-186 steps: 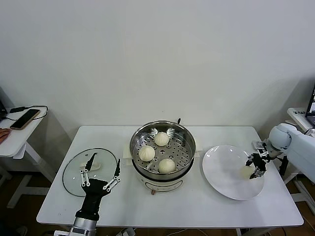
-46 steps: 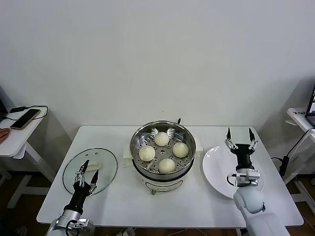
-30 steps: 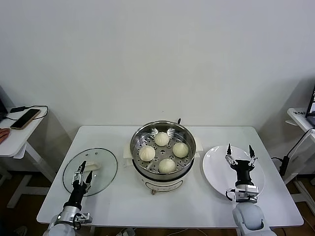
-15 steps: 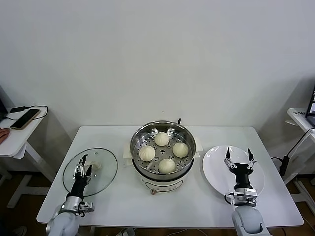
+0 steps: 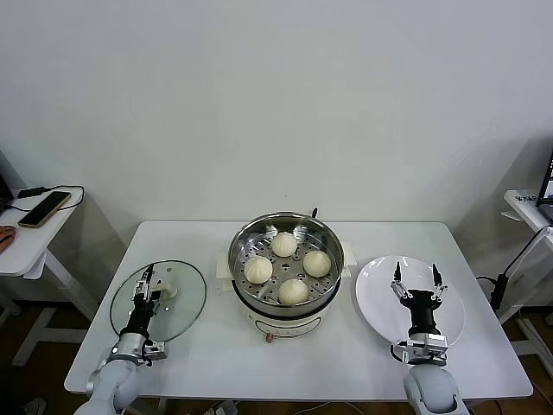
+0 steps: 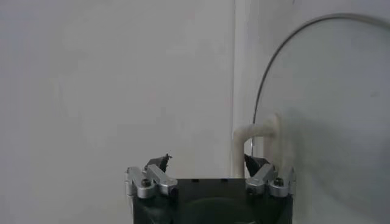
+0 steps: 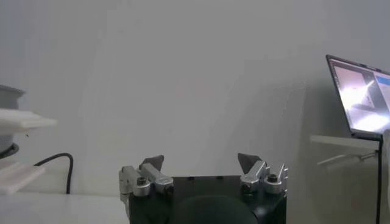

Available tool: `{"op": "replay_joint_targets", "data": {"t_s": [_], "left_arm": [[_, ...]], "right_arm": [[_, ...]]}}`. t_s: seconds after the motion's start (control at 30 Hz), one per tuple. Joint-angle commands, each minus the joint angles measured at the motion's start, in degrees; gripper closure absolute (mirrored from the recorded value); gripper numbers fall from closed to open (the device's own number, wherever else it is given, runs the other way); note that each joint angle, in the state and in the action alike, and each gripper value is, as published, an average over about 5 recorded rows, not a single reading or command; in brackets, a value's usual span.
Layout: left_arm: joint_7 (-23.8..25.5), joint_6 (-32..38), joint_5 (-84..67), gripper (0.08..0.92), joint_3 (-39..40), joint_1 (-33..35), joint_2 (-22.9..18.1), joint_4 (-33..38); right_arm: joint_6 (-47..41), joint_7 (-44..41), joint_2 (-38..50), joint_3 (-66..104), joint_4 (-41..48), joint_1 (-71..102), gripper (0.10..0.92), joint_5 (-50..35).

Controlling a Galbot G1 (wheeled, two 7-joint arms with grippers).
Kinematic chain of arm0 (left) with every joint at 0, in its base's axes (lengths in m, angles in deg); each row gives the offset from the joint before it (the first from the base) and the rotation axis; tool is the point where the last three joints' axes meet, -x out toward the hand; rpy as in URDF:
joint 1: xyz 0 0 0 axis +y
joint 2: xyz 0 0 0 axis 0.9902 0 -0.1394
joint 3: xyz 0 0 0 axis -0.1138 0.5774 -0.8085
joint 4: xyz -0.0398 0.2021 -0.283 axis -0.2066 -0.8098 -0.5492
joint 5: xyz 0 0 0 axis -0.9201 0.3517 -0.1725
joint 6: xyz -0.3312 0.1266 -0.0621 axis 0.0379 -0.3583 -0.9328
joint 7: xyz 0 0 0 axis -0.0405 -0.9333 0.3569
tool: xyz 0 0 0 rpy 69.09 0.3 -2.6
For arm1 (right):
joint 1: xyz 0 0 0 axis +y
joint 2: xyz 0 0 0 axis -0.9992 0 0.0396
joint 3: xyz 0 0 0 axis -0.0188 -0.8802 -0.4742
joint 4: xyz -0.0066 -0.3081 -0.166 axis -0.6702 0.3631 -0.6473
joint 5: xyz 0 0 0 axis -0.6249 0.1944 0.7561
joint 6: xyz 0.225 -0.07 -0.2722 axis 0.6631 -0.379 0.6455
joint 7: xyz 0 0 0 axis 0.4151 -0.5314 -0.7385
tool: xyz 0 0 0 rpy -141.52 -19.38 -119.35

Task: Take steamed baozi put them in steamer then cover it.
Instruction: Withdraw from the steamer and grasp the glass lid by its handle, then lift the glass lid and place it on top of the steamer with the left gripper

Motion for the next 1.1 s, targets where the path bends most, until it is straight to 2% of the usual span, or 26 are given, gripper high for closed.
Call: {"op": "replay_joint_targets", "data": {"t_s": [0.03, 0.5, 0.63, 0.73, 0.83, 1.1], "left_arm": [[0.98, 0.11, 0.00, 0.285, 0.21, -1.87, -0.18, -2.27], [2.09, 0.90, -3.02, 0.683, -0.05, -0.80, 0.13, -0.95], [1.80, 1.28, -4.66, 0.788, -0.58, 0.22, 0.57, 1.83], [1.72, 1.04, -6.38, 0.810, -1.76, 1.90, 1.23, 7.48], [2.20, 0.32, -7.56, 0.810, -3.50, 4.08, 2.32, 16.23], [7.68, -5.09, -11.40, 0.810, -2.42, 8.06, 5.68, 40.14]], "right_arm": [[-0.02, 0.15, -0.18, 0.01, -0.28, -0.02, 0.203, 0.39], [0.12, 0.17, -0.46, -0.33, -0.14, -0.51, 0.203, 1.01], [0.23, 0.11, -0.52, -0.39, -0.12, -0.52, 0.203, 1.30], [0.23, 0.13, -0.52, -0.46, -0.22, -0.55, 0.203, 1.44], [0.12, 0.18, -0.39, -0.57, -0.33, -0.70, 0.203, 1.48], [-2.57, 0.17, 0.20, -1.53, -0.43, -1.68, 0.203, 1.10]]}}
